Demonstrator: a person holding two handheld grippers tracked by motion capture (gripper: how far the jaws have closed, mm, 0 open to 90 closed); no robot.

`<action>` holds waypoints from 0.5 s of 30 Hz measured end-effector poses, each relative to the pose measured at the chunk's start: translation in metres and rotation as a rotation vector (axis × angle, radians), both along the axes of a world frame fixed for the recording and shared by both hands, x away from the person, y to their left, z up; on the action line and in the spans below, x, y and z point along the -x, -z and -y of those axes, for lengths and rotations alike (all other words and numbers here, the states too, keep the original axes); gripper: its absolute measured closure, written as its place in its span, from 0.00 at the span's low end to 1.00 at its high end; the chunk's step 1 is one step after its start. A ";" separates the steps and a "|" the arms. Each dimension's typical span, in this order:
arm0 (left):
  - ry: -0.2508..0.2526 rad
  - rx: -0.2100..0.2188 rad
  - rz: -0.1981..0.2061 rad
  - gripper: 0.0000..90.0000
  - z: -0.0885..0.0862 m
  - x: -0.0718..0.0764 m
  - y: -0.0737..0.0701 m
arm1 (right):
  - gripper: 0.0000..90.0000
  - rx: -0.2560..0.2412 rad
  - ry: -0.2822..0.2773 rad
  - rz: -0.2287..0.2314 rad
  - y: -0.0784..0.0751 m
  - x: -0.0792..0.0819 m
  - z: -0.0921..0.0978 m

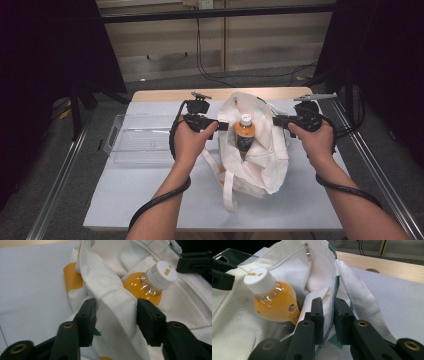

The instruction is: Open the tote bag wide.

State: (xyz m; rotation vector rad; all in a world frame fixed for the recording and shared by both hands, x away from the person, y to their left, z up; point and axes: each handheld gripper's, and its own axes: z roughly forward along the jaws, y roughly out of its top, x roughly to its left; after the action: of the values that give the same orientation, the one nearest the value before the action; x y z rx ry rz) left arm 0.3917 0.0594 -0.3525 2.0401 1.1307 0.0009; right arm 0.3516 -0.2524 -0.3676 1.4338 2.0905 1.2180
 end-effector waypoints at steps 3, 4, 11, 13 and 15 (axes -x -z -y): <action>0.008 0.004 -0.023 0.80 0.002 0.000 0.001 | 0.88 0.011 -0.002 0.004 0.000 0.000 -0.001; 0.010 -0.002 -0.024 0.81 0.002 0.000 0.001 | 0.89 0.016 0.000 0.006 0.000 0.000 -0.001; -0.002 -0.042 -0.008 0.91 -0.003 -0.002 0.000 | 0.90 0.019 0.012 0.000 0.003 0.001 0.005; -0.011 -0.047 -0.012 0.92 -0.006 -0.003 0.002 | 0.91 0.018 0.018 -0.005 0.004 0.002 0.008; -0.018 -0.059 -0.017 0.93 -0.008 -0.004 0.005 | 0.91 0.017 0.024 -0.005 0.006 0.002 0.011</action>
State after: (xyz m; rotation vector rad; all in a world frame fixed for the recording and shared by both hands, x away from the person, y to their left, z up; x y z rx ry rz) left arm 0.3953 0.0678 -0.3571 2.0851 1.1717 0.0264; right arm 0.3497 -0.2632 -0.3740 1.4513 2.0763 1.1856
